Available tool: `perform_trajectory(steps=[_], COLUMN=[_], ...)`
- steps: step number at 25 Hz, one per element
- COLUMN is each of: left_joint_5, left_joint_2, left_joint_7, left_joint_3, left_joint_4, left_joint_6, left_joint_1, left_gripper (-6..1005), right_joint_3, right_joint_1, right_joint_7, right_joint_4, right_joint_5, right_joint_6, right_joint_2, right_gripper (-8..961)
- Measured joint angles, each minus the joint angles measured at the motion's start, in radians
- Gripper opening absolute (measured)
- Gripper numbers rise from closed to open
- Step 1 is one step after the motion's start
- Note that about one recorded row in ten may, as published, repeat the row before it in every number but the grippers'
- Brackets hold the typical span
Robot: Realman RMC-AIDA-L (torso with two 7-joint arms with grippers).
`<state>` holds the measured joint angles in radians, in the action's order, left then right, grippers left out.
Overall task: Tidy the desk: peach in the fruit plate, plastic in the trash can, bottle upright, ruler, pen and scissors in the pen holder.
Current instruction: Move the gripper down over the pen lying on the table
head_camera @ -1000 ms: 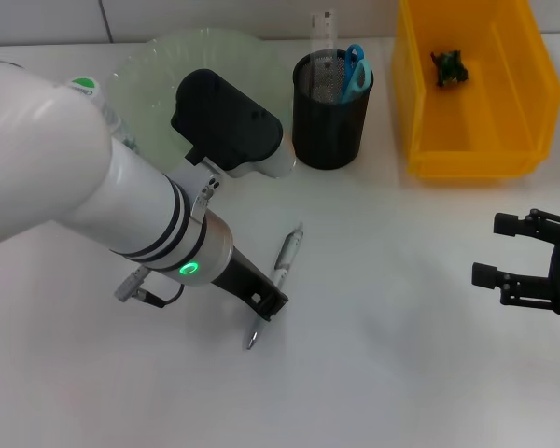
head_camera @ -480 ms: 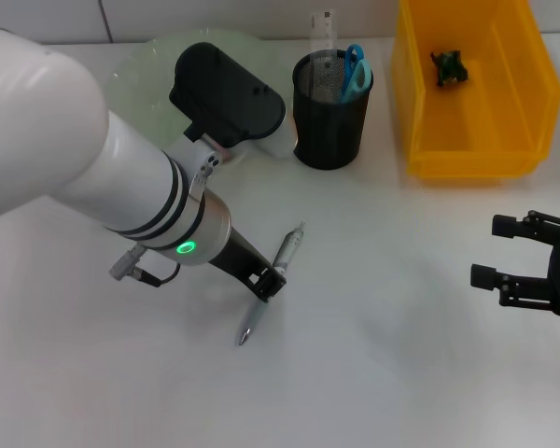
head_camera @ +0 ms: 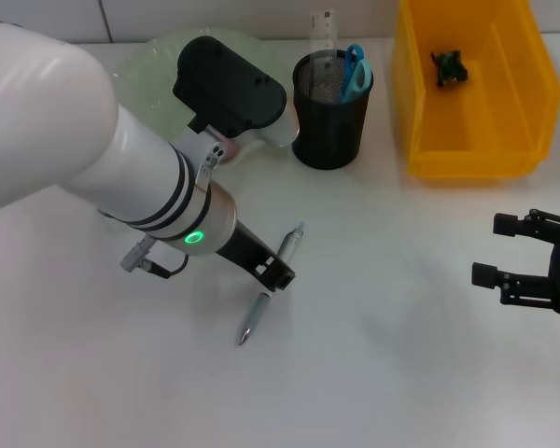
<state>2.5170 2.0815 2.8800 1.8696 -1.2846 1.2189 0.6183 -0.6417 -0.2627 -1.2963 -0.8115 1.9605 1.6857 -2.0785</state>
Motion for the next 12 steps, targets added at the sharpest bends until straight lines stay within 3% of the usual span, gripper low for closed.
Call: perform_trajectory(steps=[12], left_joint_5=[-0.035], left_joint_2=[0.000], left_joint_7=[-0.002], left_joint_3=[0.012], left_joint_4=[0.054], left_joint_6=[-0.031], left_joint_1=[0.025], left_gripper=[344], right_joint_3=[-0.001], right_joint_1=[-0.003], right_joint_7=[-0.007], right_joint_4=[-0.001], right_joint_5=[0.000], right_joint_6=[0.000], right_joint_2=[0.000], right_gripper=[837])
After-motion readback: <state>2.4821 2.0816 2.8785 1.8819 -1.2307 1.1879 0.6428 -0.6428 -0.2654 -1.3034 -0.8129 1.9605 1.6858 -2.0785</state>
